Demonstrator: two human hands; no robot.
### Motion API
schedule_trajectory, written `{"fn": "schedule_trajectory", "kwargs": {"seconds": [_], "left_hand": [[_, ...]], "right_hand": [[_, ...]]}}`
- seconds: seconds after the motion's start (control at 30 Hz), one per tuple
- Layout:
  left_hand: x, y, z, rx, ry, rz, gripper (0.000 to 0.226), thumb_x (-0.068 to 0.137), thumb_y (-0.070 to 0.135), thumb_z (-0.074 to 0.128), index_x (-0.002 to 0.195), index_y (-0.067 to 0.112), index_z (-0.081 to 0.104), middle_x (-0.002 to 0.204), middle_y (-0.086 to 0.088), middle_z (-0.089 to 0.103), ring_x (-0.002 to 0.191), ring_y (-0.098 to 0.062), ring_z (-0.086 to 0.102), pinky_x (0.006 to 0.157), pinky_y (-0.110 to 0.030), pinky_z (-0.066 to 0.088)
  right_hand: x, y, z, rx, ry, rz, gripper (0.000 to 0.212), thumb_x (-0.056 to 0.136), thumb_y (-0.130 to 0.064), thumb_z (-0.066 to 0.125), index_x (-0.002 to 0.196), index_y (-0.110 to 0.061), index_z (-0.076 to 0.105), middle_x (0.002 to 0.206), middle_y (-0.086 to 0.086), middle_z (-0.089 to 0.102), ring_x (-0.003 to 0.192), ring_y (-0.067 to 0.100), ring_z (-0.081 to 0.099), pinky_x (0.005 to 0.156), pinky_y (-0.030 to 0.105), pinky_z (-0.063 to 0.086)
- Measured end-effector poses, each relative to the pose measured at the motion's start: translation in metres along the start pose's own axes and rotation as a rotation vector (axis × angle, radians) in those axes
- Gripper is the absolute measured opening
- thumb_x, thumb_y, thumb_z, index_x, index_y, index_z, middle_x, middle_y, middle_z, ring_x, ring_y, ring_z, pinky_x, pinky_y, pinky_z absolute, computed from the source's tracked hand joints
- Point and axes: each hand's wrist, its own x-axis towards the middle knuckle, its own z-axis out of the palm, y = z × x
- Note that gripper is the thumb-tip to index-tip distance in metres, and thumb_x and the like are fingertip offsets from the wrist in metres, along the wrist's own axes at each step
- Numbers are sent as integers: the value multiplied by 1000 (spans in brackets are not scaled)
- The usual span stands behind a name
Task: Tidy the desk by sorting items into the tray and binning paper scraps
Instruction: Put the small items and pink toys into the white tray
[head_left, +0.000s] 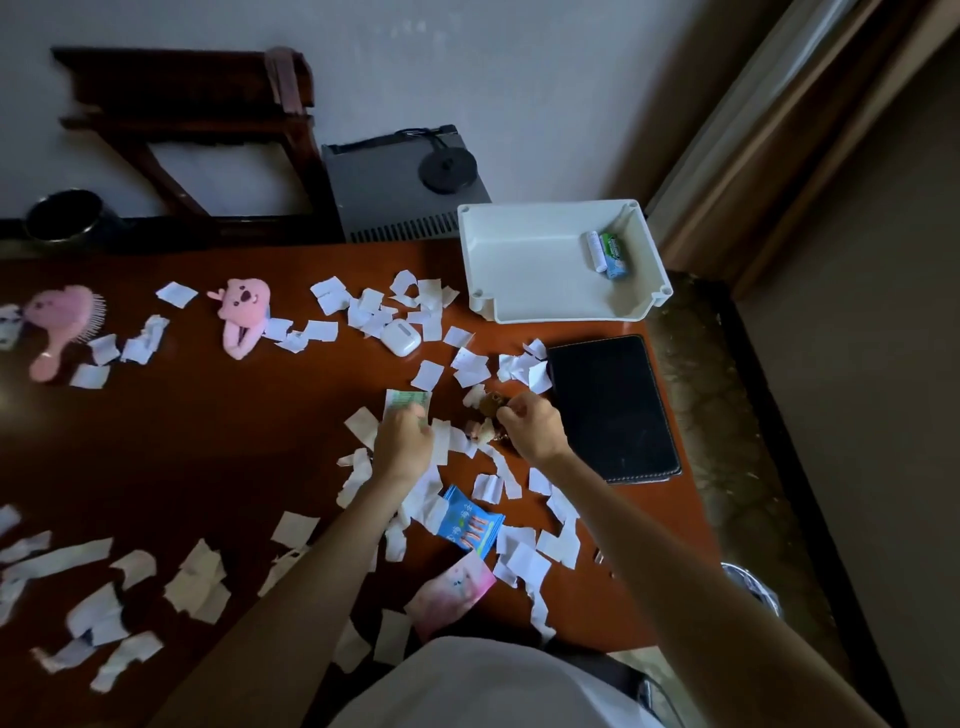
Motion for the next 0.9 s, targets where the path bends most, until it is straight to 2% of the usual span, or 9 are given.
{"fn": "schedule_trajectory", "kwargs": {"seconds": [0.07,0.13,0.2,0.3,0.37,0.53,0.7,0.83,0.9], "left_hand": [[10,-7,-2,20,23,-73,41,92,14,54,129,0,45,132,-20,46,124,-32,45,95,-37,46],[17,-10,-2,30,14,-134,51,89,19,59,132,0,40,135,-21,42,127,-35,41,97,-41,44],[22,-11,-2,64,31,-152,56,86,22,62,132,0,37,135,-21,40,128,-36,38,99,-43,41],[26,-13,3,147,79,-145,59,84,24,66,130,2,38,135,-20,44,128,-36,38,103,-44,35],[29,-13,7,135,85,-151,55,83,23,68,126,2,41,133,-18,49,127,-36,41,104,-44,33],[30,-5,8,127,129,-85,26,91,19,54,110,2,58,125,-15,59,119,-31,50,99,-40,35],[24,21,-4,-99,175,22,28,94,17,49,114,-1,56,130,-17,57,120,-30,54,98,-40,45],[18,60,-22,-292,171,116,30,96,14,47,120,-2,53,135,-16,54,123,-28,55,78,-22,49],[20,83,-30,-344,164,165,30,96,12,46,122,-3,51,136,-15,53,123,-27,55,79,-22,49]], "right_hand": [[-3,-3,-2,99,-20,32,10,97,-17,42,97,-10,50,83,4,56,70,14,55,66,26,51],[-3,-3,-4,147,-14,52,24,100,-19,38,119,-6,43,96,6,56,75,11,57,62,18,49],[-3,-5,-6,187,18,65,28,100,-19,38,124,-4,41,95,7,57,80,14,57,61,17,46],[-2,-5,-11,315,10,69,25,99,-16,41,120,-4,46,79,8,62,75,15,61,78,29,51],[-1,-5,-14,317,16,59,26,97,-16,45,120,-3,49,86,16,66,81,19,63,87,33,52],[6,-6,-25,204,91,26,24,94,-16,53,113,-2,57,86,4,61,66,6,58,55,13,49],[10,-18,-41,94,178,-81,15,92,-15,55,101,-4,61,79,4,62,58,5,52,43,6,40],[20,-38,-65,45,250,-175,15,88,-13,61,93,-1,69,82,10,68,57,4,55,49,6,43],[28,-50,-80,24,288,-193,14,85,-12,63,90,-3,72,79,6,68,51,-1,54,49,5,41]]}}
